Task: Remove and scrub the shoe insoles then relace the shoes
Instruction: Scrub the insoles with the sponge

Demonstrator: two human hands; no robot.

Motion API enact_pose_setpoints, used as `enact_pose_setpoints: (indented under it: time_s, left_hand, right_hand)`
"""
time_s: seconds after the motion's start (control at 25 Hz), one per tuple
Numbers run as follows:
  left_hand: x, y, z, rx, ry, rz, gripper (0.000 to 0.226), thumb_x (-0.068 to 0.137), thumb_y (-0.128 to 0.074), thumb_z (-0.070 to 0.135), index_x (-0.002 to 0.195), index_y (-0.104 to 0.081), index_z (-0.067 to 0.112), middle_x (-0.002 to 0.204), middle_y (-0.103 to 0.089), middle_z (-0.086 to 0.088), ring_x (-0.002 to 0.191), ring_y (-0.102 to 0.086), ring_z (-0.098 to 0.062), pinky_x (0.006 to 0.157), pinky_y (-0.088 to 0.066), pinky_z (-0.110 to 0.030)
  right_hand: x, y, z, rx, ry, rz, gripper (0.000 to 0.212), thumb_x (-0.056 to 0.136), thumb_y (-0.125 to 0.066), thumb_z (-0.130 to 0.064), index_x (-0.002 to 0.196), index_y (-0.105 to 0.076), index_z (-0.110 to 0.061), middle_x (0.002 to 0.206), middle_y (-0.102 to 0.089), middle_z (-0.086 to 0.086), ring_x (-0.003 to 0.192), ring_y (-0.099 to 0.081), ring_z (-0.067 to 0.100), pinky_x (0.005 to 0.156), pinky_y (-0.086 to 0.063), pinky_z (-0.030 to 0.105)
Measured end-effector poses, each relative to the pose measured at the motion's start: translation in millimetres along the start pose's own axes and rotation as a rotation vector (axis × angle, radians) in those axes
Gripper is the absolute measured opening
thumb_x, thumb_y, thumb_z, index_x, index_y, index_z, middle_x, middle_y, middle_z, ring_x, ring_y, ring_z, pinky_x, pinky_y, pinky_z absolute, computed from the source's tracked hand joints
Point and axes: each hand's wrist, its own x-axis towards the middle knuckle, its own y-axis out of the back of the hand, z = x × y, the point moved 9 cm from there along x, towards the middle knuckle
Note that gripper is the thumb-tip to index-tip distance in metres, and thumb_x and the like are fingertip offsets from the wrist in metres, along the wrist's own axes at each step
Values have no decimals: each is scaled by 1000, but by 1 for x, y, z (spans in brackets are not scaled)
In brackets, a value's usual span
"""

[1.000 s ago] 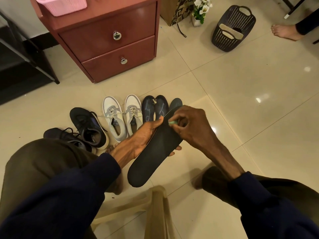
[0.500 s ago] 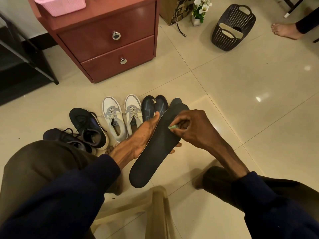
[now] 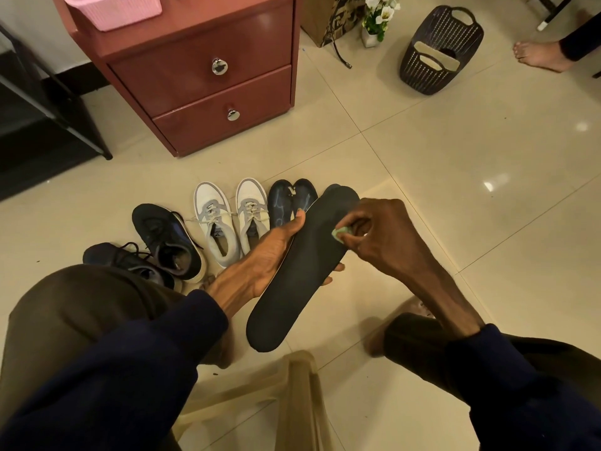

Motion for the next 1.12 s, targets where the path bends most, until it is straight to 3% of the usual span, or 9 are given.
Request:
enact_pose_setpoints:
  time_s: [0.08,0.12,0.28,0.4,0.56,0.76,0.92,1.0,1.12]
  left_hand:
    - [-2,-3,6,-9,-17,-5,72,104,-37,62,141,-58,4,130,-66,-23,106,-69,-39,97,-49,-52]
    - [-2,-1,7,0,-22,15,71,104,-37,61,140,-59,4,128,-67,-23,104,-70,-39,96,-50,-52]
    - [-3,7,7,13,-49,103,63,104,-43,58,134,-65,8,120,-71,-22,94,-73,-39,95,-48,-59]
    - [-1,2,4,18,-28,22,73,104,-38,63,143,-56,4,132,-64,-25,107,-68,-40,97,-49,-54]
    - [2,-2,3,30,-1,-52,76,104,-36,64,146,-52,3,138,-60,-25,114,-64,-40,99,-47,-52]
    - [1,3,-1,52,15,-3,76,102,-39,65,145,-54,5,139,-59,-27,115,-64,-43,91,-55,-49]
    - [0,-9,-3,33,37,-87,77,101,-40,66,149,-50,5,148,-53,-24,117,-61,-40,90,-55,-47]
    - [2,-4,-3,39,30,-35,74,101,-42,64,146,-53,6,141,-58,-26,112,-65,-42,88,-55,-48]
    - [0,4,-3,70,12,34,71,102,-42,62,143,-57,7,132,-63,-30,105,-69,-44,85,-56,-49]
  right_hand:
    - [0,18,9,-66,-38,194,16,81,-85,-16,93,-79,-7,90,-73,6,74,-66,16,71,-52,16]
    - [-1,16,6,-69,-13,198,15,81,-85,-15,93,-79,-7,91,-73,6,74,-67,16,72,-55,21]
    - [-8,-23,-11,40,69,-185,10,78,-87,-12,86,-81,-11,83,-72,-2,65,-65,6,64,-52,8]
    - [-2,2,3,-81,18,23,13,78,-88,-16,86,-78,-10,82,-68,-3,64,-62,7,60,-44,2]
    - [-5,25,21,-26,-49,362,13,84,-82,-14,94,-78,-7,91,-71,7,75,-66,18,73,-56,24]
    - [0,-1,1,78,8,105,15,82,-85,-20,92,-80,-10,89,-73,1,72,-65,8,72,-55,11]
    - [1,34,22,-7,-67,398,14,85,-82,-19,94,-79,-9,90,-73,5,75,-65,13,74,-60,28]
    - [1,19,4,21,28,310,9,85,-81,-13,93,-79,-11,90,-72,2,75,-63,8,73,-58,22]
    - [-2,-21,-19,65,73,-87,9,83,-83,-14,92,-80,-13,88,-68,-5,71,-61,0,69,-50,7]
